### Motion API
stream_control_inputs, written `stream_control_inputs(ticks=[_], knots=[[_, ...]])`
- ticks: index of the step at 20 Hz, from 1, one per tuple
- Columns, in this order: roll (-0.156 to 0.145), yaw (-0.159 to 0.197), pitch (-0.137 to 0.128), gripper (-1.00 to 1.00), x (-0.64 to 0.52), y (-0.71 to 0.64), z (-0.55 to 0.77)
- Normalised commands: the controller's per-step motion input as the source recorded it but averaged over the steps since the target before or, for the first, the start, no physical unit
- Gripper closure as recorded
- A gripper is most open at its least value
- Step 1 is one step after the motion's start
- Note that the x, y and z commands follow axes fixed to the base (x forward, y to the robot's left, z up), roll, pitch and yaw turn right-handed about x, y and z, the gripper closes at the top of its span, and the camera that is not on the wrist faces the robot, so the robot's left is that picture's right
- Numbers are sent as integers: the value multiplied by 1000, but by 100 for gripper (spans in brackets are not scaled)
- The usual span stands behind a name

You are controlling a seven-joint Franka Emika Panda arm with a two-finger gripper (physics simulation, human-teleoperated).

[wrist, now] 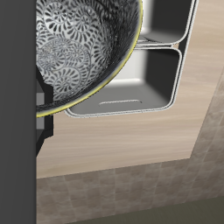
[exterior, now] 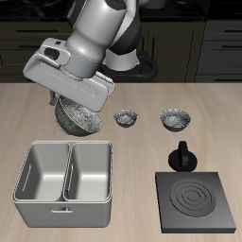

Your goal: Turn off the stove and place the largest bowl in the left side of the drainer and the medium bowl in the right side

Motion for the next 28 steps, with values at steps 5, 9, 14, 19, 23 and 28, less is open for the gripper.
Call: stream_control_inputs(ticks=[5, 9, 14, 19, 23, 28], knots=[[-30, -3, 6, 100, 128, -81, -62], [11, 3, -7, 100, 31, 49, -8], [-20, 13, -17, 100, 58, 97, 24], [15, 12, 8, 100, 100, 169, -171], [15, 32, 16, 100, 90, 152, -155], [6, 9, 8, 100, 49, 44, -69]])
